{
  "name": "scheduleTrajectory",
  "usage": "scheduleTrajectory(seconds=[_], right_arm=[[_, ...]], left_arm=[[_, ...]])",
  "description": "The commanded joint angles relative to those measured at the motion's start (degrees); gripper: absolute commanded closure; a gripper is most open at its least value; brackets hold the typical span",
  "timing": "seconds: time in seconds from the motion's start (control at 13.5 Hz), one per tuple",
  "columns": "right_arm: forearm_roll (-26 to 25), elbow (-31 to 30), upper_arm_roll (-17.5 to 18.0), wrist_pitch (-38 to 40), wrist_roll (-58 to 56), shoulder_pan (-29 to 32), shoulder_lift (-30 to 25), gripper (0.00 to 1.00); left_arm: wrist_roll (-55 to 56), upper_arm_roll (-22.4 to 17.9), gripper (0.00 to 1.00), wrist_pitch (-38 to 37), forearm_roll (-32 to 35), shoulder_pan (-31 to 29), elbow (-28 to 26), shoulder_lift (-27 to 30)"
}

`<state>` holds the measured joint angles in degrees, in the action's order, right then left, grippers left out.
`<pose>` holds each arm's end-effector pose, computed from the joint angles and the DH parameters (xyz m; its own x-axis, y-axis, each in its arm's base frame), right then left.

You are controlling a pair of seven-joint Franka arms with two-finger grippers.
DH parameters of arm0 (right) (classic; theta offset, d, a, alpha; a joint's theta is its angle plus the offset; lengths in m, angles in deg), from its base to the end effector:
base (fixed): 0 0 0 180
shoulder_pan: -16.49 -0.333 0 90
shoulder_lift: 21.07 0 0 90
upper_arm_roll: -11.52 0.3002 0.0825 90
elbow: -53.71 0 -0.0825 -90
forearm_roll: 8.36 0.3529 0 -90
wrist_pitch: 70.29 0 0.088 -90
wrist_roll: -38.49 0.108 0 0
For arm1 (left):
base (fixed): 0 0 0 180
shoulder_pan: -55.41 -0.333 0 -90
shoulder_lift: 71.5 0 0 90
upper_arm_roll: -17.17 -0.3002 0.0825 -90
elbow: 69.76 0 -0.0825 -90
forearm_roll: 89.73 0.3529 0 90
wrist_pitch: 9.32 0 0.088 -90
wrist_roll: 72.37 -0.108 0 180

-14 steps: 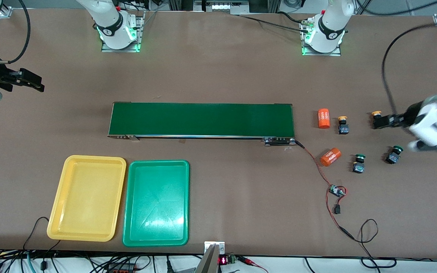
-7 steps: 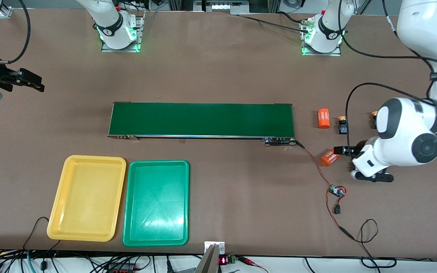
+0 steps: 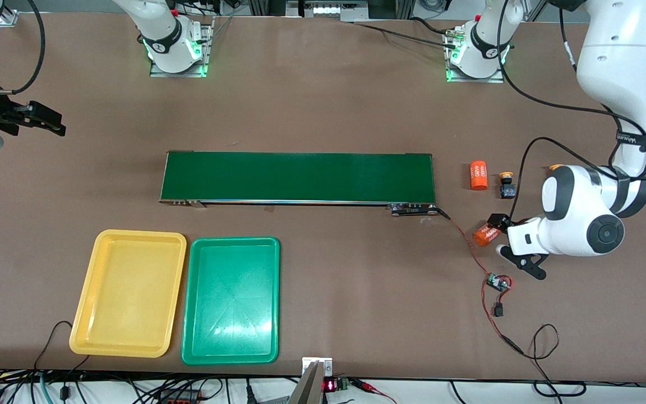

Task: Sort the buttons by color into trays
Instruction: 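Reach the left gripper down and grasp the orange battery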

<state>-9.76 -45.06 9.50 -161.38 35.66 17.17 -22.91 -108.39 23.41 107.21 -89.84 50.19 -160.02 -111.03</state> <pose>0.5090 -0.0268 0.5586 0.9947 0.0031 -0.1028 0.0050 -0.9998 0.0181 0.6399 -0.0030 0.2264 0.7927 -0.5931 -0.1413 -0.5662 -0.8020 0.1901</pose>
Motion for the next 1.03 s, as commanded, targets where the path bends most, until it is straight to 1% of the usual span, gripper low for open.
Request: scheduleTrajectory(seconds=[0.0, 0.15, 0.44, 0.67, 0.74, 0.81, 0.89, 0.96], right_arm=[[-0.1, -0.5, 0.3, -0.1, 0.5, 0.2, -0.5, 0.00], [-0.1, -0.5, 0.3, -0.1, 0.5, 0.2, -0.5, 0.00], [-0.1, -0.5, 0.3, 0.0, 0.5, 0.3, -0.5, 0.00], [-0.1, -0.5, 0.3, -0.1, 0.5, 0.3, -0.5, 0.00], [-0.1, -0.5, 0.3, -0.1, 0.5, 0.3, -0.5, 0.00], [-0.1, -0.5, 0.3, 0.0, 0.5, 0.3, -0.5, 0.00], [-0.1, -0.5, 0.3, 0.0, 0.5, 0.3, -0.5, 0.00], [-0.1, -0.5, 0.3, 0.0, 0.5, 0.3, -0.5, 0.00]], left_arm=[[-5.2, 1.1, 0.00, 1.2, -1.1, -1.1, -1.0, -1.1], [-5.2, 1.1, 0.00, 1.2, -3.2, -1.0, -2.5, -1.0], [-5.4, 1.2, 0.00, 1.8, -3.7, -0.8, -3.3, -1.1], [-5.5, 1.2, 0.00, 5.4, -3.7, -0.8, -4.8, -1.8], [-5.5, 1.2, 0.07, 5.8, -3.6, -0.8, -5.0, -1.8], [-5.5, 1.2, 0.21, 6.1, -3.5, -0.8, -5.4, -1.8], [-5.5, 1.2, 0.39, 6.2, -3.5, -0.6, -5.4, -1.7], [-5.5, 1.2, 0.54, 6.2, -3.6, -0.5, -5.5, -1.6]])
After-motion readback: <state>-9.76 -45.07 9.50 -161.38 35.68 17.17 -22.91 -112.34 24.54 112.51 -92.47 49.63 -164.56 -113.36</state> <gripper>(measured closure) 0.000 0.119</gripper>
